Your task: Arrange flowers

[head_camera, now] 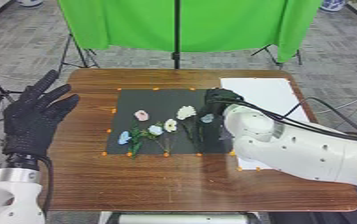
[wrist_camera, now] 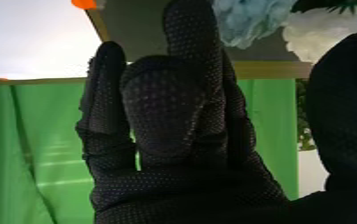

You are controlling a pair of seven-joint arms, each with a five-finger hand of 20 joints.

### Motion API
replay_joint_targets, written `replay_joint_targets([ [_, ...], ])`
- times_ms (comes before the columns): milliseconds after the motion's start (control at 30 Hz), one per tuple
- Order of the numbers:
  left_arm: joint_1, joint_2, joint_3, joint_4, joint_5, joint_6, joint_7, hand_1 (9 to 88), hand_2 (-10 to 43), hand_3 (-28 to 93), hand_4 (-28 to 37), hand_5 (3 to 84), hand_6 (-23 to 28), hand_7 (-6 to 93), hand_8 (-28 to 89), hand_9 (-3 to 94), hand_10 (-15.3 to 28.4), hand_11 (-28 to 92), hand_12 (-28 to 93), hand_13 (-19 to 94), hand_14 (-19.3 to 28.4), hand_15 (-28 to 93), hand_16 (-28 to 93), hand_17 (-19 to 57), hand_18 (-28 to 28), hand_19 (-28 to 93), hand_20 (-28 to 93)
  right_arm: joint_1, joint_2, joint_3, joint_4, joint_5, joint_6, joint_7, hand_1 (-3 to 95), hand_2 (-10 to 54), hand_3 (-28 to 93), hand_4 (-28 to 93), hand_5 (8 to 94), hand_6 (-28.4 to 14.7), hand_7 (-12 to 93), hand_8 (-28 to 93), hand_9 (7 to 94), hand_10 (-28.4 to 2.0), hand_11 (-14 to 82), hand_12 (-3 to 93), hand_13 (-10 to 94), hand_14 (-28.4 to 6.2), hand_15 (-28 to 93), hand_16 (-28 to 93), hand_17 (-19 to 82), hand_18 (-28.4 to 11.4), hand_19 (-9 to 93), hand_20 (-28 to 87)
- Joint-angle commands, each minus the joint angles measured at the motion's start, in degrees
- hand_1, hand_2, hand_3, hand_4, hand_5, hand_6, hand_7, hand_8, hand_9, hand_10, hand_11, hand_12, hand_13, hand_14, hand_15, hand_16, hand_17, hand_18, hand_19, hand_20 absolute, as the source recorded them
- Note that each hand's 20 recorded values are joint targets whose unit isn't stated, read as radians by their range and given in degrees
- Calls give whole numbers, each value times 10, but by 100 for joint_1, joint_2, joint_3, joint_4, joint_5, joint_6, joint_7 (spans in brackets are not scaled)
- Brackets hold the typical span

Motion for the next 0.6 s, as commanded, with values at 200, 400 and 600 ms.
replay_joint_targets([
  [200, 447, -134, -118, -22, -51, 129, 170, 203, 80, 766, -283, 320, 71, 111, -82, 290, 183, 250, 115, 241, 274, 552, -107, -83, 238, 576, 113, -472, 458, 929, -595, 148, 848, -272, 215, -14, 735, -249, 559, -35, 139, -109, 769, -149, 278, 169, 772, -90, 666, 158, 333, -221, 842, 105],
  [400, 734, -203, -263, -17, -103, 165, 362, 193, 77, 766, -283, 321, 69, 116, -83, 289, 183, 251, 115, 234, 272, 546, -107, -96, 232, 556, 106, -1931, 954, 2886, -1235, 1215, 1067, -1006, 195, 16, 751, -246, 543, -34, 155, -114, 680, -165, 218, 146, 675, -128, 575, 120, 272, -233, 756, 74],
  [600, 920, -237, -404, 18, -132, 114, 459, 184, 75, 764, -283, 327, 65, 115, -83, 295, 181, 250, 116, 230, 269, 539, -105, -113, 223, 525, 103, -3827, 1053, 5152, -1640, 2760, 1345, -1634, 175, 44, 767, -248, 524, -32, 163, -122, 611, -171, 177, 137, 588, -170, 497, 101, 211, -258, 686, 70],
])
